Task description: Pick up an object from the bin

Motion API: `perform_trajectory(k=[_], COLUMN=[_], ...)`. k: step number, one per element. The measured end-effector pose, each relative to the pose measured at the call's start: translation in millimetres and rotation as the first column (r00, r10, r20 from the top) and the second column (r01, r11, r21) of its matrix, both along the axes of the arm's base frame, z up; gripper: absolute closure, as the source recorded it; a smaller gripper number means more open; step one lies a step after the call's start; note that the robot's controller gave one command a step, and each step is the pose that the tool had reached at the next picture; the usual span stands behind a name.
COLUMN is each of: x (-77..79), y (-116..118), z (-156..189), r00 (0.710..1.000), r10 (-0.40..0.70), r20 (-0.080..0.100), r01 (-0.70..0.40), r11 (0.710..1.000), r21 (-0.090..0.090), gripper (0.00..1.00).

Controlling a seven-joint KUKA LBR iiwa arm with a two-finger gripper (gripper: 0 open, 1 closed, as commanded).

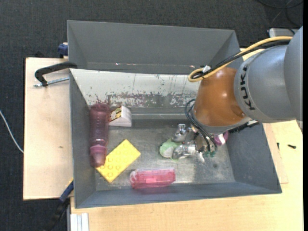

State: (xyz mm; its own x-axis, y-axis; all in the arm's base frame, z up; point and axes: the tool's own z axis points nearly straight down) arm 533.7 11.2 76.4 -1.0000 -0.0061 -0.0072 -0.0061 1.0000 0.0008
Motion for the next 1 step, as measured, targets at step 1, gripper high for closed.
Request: perform_trajectory(k=[1], x=[3.2], y=[21.5], z=[194.4], r00=[0.999], r10=[0.047], r20=[-0.003], r01=[-0.047], r11=[0.999], r21=[0.0], gripper=[1.0])
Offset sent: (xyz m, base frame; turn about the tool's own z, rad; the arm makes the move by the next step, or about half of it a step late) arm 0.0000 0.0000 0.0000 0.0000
